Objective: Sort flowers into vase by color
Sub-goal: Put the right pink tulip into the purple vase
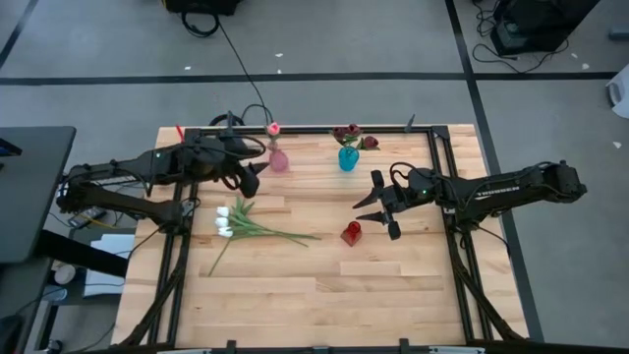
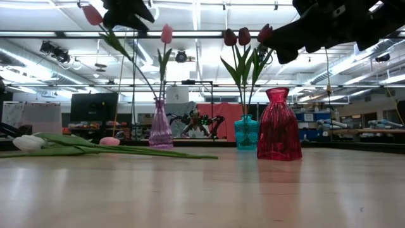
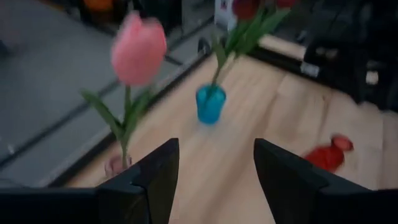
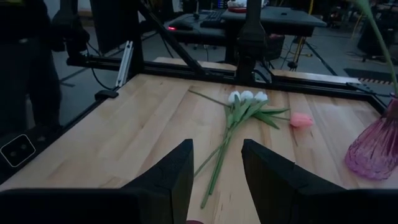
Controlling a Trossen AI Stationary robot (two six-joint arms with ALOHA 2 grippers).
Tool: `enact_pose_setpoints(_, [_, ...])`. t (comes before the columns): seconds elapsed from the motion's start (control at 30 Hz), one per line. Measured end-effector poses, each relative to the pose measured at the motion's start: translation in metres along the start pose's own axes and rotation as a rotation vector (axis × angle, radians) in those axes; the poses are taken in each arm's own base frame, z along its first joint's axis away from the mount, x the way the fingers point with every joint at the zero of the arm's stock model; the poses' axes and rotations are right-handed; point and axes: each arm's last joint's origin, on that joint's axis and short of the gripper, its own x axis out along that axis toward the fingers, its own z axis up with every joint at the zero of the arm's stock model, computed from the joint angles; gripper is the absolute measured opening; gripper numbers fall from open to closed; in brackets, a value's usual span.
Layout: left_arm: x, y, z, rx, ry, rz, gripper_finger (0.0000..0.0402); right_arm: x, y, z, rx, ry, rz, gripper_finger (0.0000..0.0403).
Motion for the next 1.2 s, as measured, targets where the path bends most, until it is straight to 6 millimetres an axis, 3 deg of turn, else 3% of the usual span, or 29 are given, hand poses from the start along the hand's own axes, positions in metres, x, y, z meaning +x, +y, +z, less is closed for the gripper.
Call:
enact_pose_setpoints(0.47, [-0.001,0.003,-0.028,-0.233,0.345,-0.054,0.0213,0.0,0.0,0.0,0.0,0.004,0.0,0.0149])
enact_pose_setpoints(0.73, [0.004,0.008,-0.022,-0.099,0.23,0.075,0.0212,0.0,0.0,0.002,-0.002,-0.019,-0.002,0.0149])
enact_pose_setpoints(1.07, [0.059,0.01,-0.026,0.027,0.342,0.055,0.0153,0.0,0.0,0.003,0.0,-0.033,-0.002,0.0149])
enact_pose_setpoints(1.2, [0.066,0.011,-0.024,0.041,0.323,0.051,0.0141,0.0,0.0,0.002,0.003,-0.022,-0.002,0.0149])
